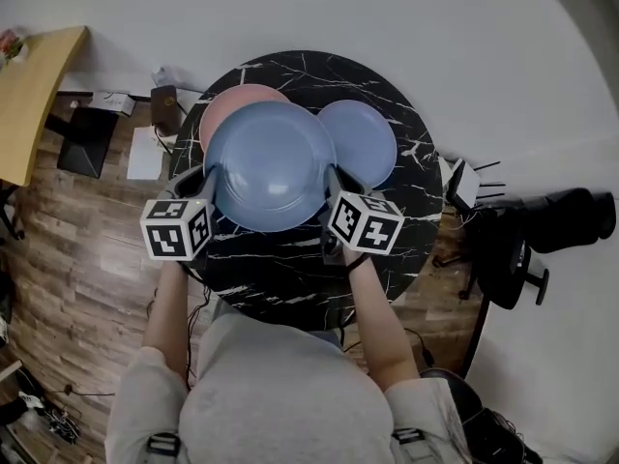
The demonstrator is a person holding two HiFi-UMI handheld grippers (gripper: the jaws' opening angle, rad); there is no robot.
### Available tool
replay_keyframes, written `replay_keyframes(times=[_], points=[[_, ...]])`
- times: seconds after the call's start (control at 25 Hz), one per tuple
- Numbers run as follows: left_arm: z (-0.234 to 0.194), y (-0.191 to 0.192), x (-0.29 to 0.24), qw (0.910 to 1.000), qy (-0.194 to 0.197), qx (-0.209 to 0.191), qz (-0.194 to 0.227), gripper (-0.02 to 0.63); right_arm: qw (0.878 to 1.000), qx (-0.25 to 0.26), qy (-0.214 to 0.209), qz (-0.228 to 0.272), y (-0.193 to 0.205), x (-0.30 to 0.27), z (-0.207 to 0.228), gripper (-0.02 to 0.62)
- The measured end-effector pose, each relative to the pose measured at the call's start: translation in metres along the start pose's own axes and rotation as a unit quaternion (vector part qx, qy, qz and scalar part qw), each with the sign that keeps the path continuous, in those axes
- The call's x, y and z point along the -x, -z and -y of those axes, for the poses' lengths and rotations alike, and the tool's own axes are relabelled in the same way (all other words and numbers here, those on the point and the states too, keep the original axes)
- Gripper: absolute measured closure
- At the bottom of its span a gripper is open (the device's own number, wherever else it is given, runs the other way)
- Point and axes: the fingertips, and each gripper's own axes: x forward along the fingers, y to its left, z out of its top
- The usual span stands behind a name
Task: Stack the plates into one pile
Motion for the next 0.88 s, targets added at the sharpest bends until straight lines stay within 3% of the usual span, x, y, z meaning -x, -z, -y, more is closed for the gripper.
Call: replay_keyframes(times=[0.48,0.88], points=[[-0.049,-0.009,-0.033,0.9992,-0.028,0.024,-0.014,0.491,0.999,0.04,-0.023,-0.028,-0.022,-0.074,-0.019,0.578],[-0.081,-0.004,-0.072,0.998,-0.028,0.028,-0.049,0.491,0.998,0.024,-0.009,-0.057,-0.012,-0.124,-0.017,0.577]])
